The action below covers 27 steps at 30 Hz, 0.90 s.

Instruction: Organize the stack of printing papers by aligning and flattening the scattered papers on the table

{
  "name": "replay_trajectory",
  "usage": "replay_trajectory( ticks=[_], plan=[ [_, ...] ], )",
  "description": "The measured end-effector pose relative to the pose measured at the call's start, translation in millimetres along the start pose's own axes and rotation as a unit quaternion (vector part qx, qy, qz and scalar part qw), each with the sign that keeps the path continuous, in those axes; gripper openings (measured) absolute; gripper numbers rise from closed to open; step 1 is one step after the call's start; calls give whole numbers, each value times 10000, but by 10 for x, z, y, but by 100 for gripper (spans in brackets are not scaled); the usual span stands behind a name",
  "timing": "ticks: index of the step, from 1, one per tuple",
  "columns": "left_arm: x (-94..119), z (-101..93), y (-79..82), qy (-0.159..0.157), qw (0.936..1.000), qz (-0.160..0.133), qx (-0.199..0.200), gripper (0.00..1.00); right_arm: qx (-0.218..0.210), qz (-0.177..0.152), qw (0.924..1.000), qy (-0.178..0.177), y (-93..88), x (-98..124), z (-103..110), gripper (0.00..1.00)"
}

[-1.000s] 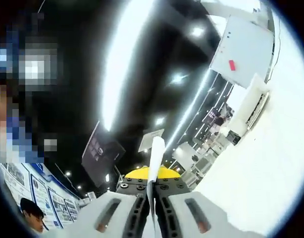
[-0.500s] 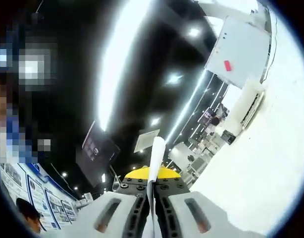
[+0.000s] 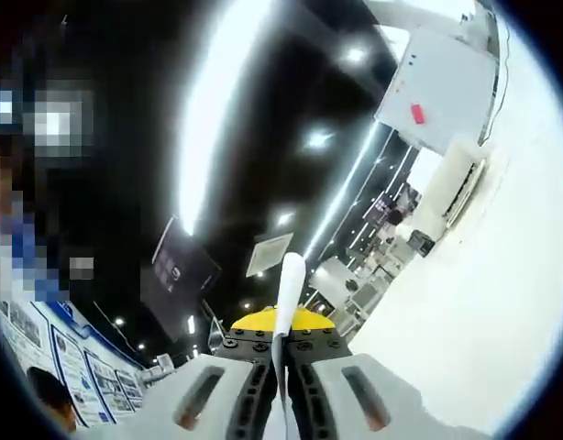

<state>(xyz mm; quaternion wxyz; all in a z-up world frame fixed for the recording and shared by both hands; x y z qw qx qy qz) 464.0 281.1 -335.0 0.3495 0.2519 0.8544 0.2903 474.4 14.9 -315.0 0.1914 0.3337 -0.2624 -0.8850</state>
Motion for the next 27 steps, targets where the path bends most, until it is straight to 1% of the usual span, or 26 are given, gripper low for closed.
replay_trajectory(
  ticks=[5,11,13,17,18,20,22,23,25,27],
  plan=[
    [12,9,12,29,10000,-39,8,17,-267,136,9995,68,-181,16,89,0],
    [34,12,38,50,9998,-192,50,18,-596,147,9980,117,-247,66,156,0],
    [46,19,50,69,9995,-271,118,18,-687,193,9973,140,-284,95,209,0],
    [87,50,77,104,9989,-423,190,10,-802,326,9960,227,-347,137,289,0],
    [100,58,81,110,9988,-447,176,6,-762,383,9961,232,-360,148,298,0],
    [114,65,100,97,9982,-543,240,6,-596,528,9965,252,-384,168,292,0],
    [111,57,109,71,9980,-582,233,6,-449,680,9965,193,-396,186,263,3],
    [110,56,111,77,9979,-591,233,6,-191,831,9962,179,-387,199,239,4],
    [106,51,109,47,9980,-583,258,6,289,974,9947,175,-326,214,212,10],
    [100,44,107,18,9980,-575,266,6,645,973,9930,173,-223,221,185,15]
  ],
)
Point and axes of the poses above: the point that each gripper's makers call its tool centre point, and the gripper's own axes: x roughly backward along the fingers, z roughly to its left, y roughly out of its top, the point moved 8 cm from there along x, roughly backward along the fingers
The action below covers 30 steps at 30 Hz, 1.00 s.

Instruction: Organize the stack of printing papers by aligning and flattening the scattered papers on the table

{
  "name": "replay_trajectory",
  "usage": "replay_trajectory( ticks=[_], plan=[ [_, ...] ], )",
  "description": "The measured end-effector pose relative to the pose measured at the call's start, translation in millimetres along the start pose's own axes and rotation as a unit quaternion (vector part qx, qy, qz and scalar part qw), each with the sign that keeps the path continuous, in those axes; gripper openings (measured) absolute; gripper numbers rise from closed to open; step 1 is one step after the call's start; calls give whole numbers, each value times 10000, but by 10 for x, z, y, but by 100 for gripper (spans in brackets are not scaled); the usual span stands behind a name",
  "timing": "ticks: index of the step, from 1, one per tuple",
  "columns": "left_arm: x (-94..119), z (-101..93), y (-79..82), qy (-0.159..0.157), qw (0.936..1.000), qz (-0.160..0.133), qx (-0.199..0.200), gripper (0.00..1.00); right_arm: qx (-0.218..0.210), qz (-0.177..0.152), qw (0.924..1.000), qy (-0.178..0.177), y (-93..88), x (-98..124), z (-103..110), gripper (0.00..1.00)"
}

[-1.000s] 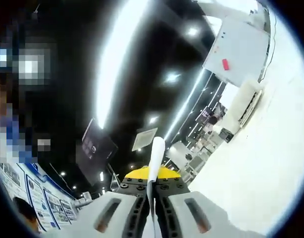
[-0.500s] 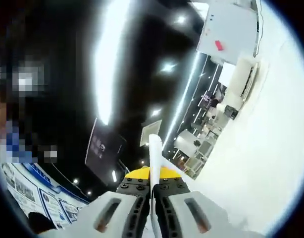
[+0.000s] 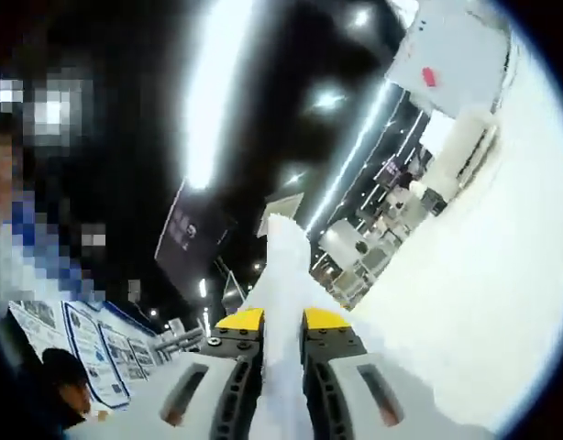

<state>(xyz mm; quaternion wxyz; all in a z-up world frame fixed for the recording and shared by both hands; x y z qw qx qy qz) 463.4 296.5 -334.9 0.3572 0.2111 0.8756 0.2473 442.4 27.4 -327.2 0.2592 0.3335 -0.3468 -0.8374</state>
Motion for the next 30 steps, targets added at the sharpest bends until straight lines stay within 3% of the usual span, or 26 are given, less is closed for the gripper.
replay_trajectory(
  ticks=[3,5,10,13,21,25,26,30],
  plan=[
    [-10,-12,-5,-51,10000,22,-11,6,542,218,9983,16,111,23,-58,21],
    [-22,-35,-16,-116,9999,75,-56,6,1002,479,9937,123,159,22,-85,22],
    [-29,-72,-37,-223,9995,191,-144,5,1631,871,9824,257,288,32,-139,31],
    [-22,-83,-35,-271,9993,205,-149,5,1752,924,9797,303,364,36,-158,33],
    [-44,-132,-84,-423,9976,491,-235,5,1995,1518,9666,540,482,9,-235,37],
    [-40,-145,-105,-491,9964,637,-276,5,2086,2020,9534,819,507,-11,-258,38],
    [-42,-148,-113,-523,9958,697,-285,5,2099,2302,9462,872,519,-22,-276,38],
    [-45,-159,-132,-570,9944,833,-322,5,2236,2450,9378,1026,638,-115,-320,38]
  ],
)
Point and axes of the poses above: the point that each gripper's makers call its tool centre point, and the gripper's own axes: x roughly backward along the fingers, z roughly to its left, y roughly out of its top, the point moved 8 cm from there along x, roughly backward along the fingers
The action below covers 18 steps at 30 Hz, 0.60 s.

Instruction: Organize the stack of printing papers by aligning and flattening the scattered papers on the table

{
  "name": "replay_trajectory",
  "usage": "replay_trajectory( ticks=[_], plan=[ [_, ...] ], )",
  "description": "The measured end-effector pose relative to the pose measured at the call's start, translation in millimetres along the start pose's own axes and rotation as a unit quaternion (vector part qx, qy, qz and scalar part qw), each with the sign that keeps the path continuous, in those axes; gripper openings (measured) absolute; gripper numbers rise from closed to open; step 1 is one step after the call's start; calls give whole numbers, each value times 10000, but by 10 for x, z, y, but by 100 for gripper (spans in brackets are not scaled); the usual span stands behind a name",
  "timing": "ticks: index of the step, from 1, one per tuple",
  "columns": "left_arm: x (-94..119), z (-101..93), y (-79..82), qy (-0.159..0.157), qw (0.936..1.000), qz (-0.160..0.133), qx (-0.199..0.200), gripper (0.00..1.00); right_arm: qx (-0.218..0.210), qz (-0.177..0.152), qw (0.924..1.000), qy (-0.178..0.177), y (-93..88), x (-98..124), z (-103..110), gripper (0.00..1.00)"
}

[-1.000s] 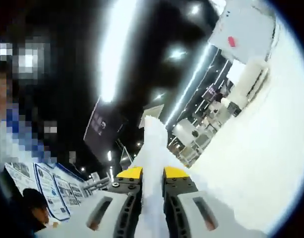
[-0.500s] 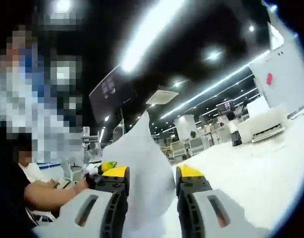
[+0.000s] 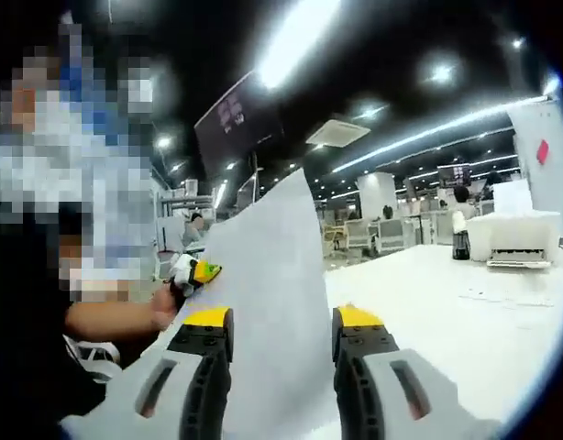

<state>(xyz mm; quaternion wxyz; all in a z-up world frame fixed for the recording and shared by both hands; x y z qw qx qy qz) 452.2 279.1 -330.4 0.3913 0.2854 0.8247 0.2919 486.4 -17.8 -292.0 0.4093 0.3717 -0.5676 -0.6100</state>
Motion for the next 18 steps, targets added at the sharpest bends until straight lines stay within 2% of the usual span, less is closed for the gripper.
replay_trajectory(
  ticks=[3,9,13,14,18],
  plan=[
    [2,-4,-5,-30,10000,69,-17,5,-252,124,9993,266,52,-10,-66,38],
    [9,-9,-3,-76,9999,104,1,6,-468,339,9960,687,160,-6,-176,38],
    [8,-11,-7,-102,9998,152,12,6,-429,575,9942,800,183,-26,-224,37],
    [6,-10,-10,-102,9998,169,7,6,-419,604,9939,817,190,-41,-282,36],
    [-14,-11,-34,-103,9996,256,2,6,-430,775,9909,1012,154,-47,-297,31]
  ],
)
Point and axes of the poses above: the point that each gripper's makers call its tool centre point, and the gripper's own axes: x roughly backward along the fingers, z roughly to its left, y roughly out of its top, the point moved 8 cm from there along x, roughly backward along the fingers
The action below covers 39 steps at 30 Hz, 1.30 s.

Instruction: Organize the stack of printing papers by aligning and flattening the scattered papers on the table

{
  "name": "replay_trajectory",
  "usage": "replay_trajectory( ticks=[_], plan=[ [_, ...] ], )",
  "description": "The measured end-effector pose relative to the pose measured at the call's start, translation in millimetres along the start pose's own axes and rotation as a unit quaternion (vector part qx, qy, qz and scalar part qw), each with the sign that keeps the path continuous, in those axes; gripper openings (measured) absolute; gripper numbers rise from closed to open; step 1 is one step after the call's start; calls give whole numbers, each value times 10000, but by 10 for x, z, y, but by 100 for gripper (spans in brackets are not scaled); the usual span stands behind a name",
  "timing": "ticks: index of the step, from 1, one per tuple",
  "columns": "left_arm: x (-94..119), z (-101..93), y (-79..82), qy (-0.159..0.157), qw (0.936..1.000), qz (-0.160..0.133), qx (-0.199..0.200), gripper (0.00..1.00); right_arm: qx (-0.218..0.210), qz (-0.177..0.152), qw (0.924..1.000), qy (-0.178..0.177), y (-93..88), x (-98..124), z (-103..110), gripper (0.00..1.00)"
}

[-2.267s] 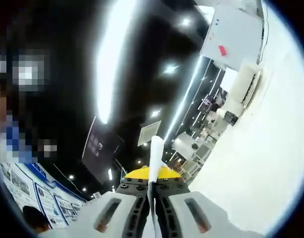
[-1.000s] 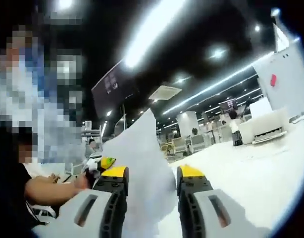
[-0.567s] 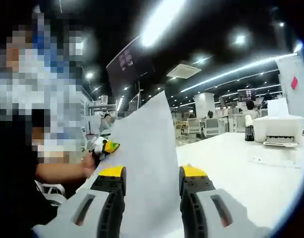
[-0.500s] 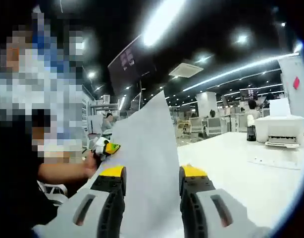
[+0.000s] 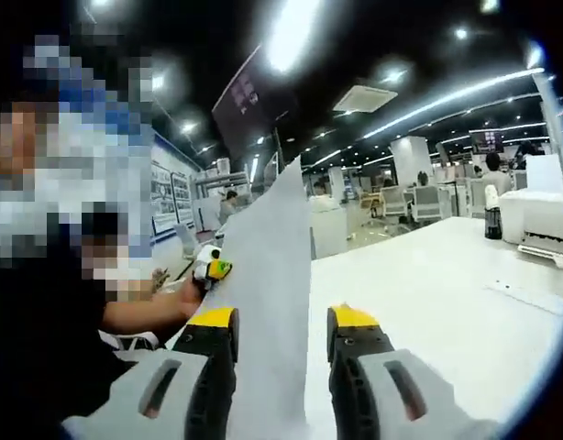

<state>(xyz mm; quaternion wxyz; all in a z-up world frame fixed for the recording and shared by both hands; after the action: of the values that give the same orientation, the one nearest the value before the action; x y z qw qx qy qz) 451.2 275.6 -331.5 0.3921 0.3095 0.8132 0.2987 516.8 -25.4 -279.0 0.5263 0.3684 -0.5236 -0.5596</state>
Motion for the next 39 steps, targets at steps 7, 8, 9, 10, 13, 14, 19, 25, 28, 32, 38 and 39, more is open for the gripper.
replay_trajectory(
  ticks=[7,8,9,10,13,14,19,25,28,32,38,39],
  plan=[
    [-4,14,-2,57,10000,8,1,6,33,223,9981,572,62,30,110,13],
    [-6,16,-3,61,10000,10,7,6,30,223,9975,672,74,24,160,10],
    [-7,18,-5,64,10000,17,8,6,28,244,9969,745,84,18,180,8],
    [-10,19,-7,69,10000,28,5,6,22,271,9964,797,84,4,196,7],
    [-11,21,-9,74,10000,35,3,6,14,286,9962,819,83,-3,202,0],
    [-30,35,-35,154,9998,130,-72,6,-49,479,9954,825,43,-100,245,0],
    [-15,69,-15,242,9997,22,-37,6,-529,265,9966,571,34,-155,226,0],
    [2,99,23,330,9993,-179,42,14,-925,-61,9953,281,-54,-192,179,0],
    [2,101,27,340,9991,-220,95,16,-1179,-172,9928,149,-134,-223,140,0],
    [-2,101,22,354,9991,-228,79,18,-1444,-325,9890,64,-190,-258,131,0],
    [-9,109,14,379,9989,-246,99,22,-1615,-548,9854,-31,-201,-276,83,0],
    [-9,111,12,387,9989,-244,93,22,-1659,-596,9843,-68,-208,-266,62,0]
  ],
)
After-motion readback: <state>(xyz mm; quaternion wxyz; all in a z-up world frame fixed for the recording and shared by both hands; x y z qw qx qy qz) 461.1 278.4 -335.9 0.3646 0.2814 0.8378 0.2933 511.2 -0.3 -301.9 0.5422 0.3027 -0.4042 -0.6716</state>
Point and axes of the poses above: the point that each gripper's makers call its tool centre point, and the gripper's own axes: x roughly backward along the fingers, z roughly to its left, y roughly out of its top, the point moved 8 cm from there along x, roughly backward along the fingers
